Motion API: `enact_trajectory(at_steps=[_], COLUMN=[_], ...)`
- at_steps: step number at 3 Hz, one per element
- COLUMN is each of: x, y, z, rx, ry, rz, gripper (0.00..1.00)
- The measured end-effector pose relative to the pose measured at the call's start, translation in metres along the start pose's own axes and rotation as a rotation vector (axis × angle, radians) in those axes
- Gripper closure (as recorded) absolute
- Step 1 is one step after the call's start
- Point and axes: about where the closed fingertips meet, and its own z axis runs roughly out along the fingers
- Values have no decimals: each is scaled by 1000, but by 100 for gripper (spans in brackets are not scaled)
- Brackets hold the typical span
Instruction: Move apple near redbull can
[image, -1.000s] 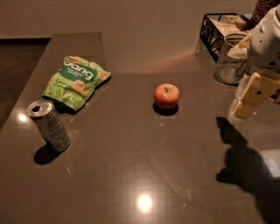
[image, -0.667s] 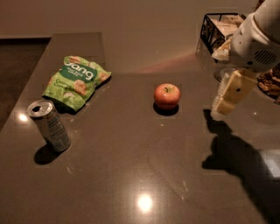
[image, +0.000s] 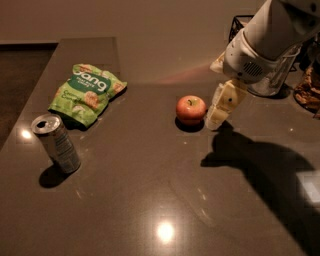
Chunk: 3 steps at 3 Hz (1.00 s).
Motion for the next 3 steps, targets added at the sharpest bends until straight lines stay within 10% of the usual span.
enact_trajectory(at_steps=[3], x=[-19], y=[-23], z=[65], rx=[-47], ry=[8], rz=[-11], gripper=[0])
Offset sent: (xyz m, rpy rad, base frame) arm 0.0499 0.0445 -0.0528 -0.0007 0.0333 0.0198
